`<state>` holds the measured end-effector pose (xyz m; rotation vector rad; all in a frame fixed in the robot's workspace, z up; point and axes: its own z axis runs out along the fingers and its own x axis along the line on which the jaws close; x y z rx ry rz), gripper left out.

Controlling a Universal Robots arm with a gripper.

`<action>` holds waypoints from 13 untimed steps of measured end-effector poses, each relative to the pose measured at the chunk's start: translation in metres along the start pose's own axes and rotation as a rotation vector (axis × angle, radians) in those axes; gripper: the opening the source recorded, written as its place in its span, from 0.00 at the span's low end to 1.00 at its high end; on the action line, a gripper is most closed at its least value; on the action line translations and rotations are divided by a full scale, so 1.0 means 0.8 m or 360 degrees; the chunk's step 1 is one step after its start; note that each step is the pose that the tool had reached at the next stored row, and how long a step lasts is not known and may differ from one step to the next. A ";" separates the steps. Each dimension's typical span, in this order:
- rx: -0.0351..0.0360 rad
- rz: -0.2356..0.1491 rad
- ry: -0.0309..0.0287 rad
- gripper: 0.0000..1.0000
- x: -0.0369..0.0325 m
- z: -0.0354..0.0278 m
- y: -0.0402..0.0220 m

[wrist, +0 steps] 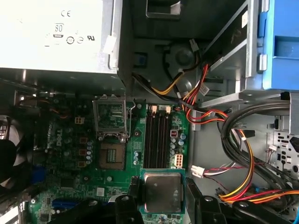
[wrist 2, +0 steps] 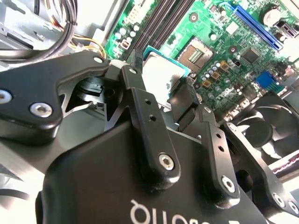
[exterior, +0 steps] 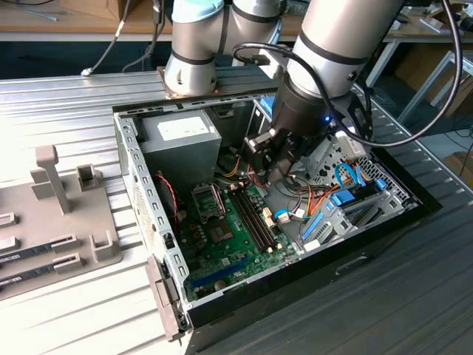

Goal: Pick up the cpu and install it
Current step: 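Pick up the cpu and move it towards the insertion slot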

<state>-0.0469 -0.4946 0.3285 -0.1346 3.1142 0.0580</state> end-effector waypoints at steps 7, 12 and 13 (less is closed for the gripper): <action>0.0000 0.0000 0.00000 0.47 -0.0006 0.0095 -0.0150; 0.0000 0.0000 0.00000 0.47 -0.0003 0.0122 -0.0181; 0.0000 0.0000 0.00000 0.47 -0.0003 0.0124 -0.0182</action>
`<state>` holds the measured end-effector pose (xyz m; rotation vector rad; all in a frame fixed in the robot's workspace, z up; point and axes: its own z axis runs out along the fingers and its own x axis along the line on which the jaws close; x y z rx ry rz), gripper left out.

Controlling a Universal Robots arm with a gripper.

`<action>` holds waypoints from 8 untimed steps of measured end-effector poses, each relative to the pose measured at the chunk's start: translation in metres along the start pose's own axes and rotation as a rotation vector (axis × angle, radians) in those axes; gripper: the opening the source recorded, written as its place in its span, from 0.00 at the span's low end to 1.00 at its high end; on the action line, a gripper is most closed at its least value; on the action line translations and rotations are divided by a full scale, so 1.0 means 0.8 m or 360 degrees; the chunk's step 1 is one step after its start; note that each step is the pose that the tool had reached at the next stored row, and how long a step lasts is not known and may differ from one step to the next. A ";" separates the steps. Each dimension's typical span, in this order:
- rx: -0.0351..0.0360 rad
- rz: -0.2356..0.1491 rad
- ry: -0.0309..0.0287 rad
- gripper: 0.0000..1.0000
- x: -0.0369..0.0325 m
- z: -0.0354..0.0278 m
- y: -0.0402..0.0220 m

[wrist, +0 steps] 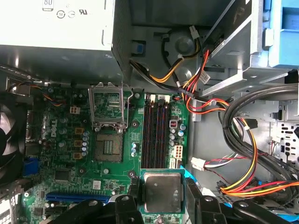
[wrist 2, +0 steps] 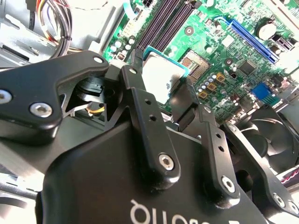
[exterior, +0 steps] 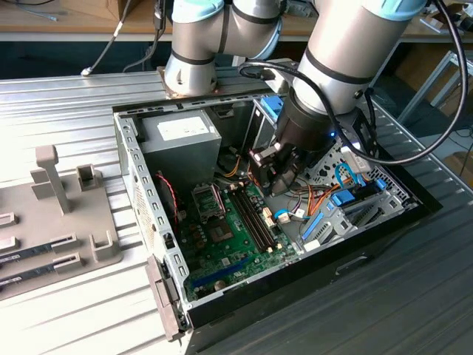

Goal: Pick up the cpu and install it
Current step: 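Place the cpu into insertion slot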

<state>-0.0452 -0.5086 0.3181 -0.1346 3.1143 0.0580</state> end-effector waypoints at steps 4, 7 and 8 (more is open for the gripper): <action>0.0000 0.0000 -0.00001 0.47 0.0002 0.0003 0.0000; 0.0000 0.0000 0.00000 0.47 0.0017 0.0008 0.0001; 0.0000 0.0000 0.00000 0.47 0.0021 0.0010 0.0001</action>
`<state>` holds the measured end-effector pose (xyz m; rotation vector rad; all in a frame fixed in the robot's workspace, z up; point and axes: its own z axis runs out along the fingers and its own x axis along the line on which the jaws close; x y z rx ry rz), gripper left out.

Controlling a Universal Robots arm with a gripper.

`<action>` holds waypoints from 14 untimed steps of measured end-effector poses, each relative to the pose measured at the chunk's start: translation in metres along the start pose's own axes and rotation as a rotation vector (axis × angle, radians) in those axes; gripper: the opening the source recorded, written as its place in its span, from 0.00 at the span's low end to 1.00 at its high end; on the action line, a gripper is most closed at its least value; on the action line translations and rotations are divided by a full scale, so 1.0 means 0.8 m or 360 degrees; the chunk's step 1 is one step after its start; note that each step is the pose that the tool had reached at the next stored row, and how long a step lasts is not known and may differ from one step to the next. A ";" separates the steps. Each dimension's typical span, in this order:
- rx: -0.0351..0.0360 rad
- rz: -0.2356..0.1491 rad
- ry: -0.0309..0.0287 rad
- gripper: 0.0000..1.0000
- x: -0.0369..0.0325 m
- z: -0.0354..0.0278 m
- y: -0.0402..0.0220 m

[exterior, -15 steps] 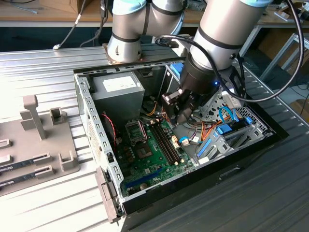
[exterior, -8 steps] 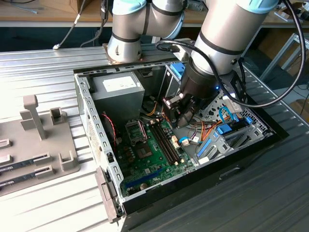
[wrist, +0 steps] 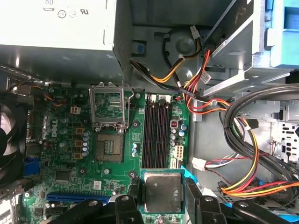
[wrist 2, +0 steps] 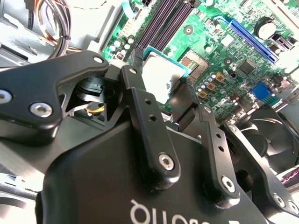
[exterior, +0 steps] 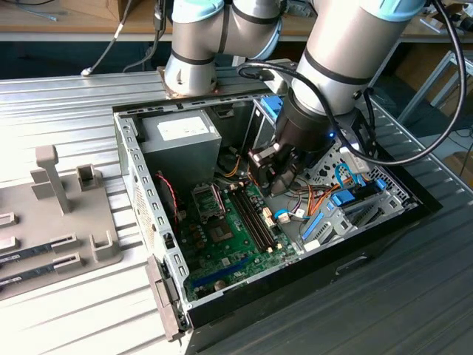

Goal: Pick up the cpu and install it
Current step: 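Place the cpu into insertion slot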

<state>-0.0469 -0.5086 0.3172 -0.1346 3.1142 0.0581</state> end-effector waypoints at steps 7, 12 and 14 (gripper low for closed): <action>0.0000 0.0000 0.00000 0.47 0.0022 0.0016 0.0001; 0.0000 0.0000 0.00000 0.47 0.0051 0.0032 0.0009; 0.0000 0.0000 0.00001 0.47 0.0057 0.0037 0.0010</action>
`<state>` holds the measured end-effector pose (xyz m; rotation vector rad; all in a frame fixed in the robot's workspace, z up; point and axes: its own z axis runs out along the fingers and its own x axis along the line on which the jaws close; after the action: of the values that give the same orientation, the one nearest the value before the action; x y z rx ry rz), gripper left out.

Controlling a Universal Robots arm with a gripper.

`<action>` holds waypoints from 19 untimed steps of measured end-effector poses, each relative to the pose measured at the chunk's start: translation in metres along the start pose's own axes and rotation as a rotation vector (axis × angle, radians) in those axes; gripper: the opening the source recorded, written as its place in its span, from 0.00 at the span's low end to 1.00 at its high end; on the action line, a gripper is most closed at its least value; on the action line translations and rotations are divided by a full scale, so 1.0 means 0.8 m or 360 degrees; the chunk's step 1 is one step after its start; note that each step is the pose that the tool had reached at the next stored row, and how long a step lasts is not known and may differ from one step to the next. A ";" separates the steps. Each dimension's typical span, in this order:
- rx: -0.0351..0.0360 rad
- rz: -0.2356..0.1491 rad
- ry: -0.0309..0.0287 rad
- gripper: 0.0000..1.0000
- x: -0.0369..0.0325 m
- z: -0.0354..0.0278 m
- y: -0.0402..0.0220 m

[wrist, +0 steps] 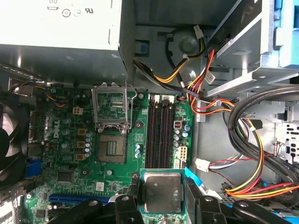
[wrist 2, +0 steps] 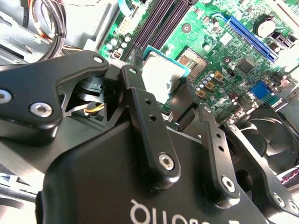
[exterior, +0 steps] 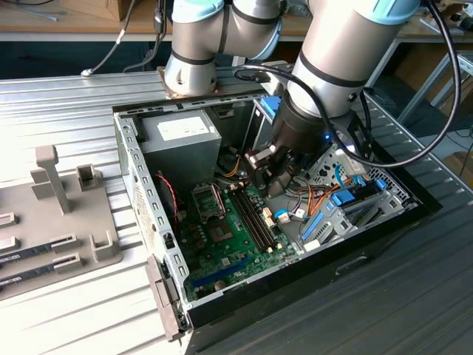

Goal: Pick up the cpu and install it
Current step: 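Place the cpu into insertion slot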

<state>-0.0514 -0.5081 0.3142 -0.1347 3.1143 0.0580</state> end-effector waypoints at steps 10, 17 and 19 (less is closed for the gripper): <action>0.0000 0.0000 -0.00001 0.47 0.0055 0.0033 0.0005; 0.0000 0.0000 -0.00001 0.47 0.0071 0.0051 0.0006; 0.0000 0.0000 -0.00001 0.47 0.0076 0.0057 0.0007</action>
<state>-0.0574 -0.5079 0.3095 -0.1345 3.1142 0.0581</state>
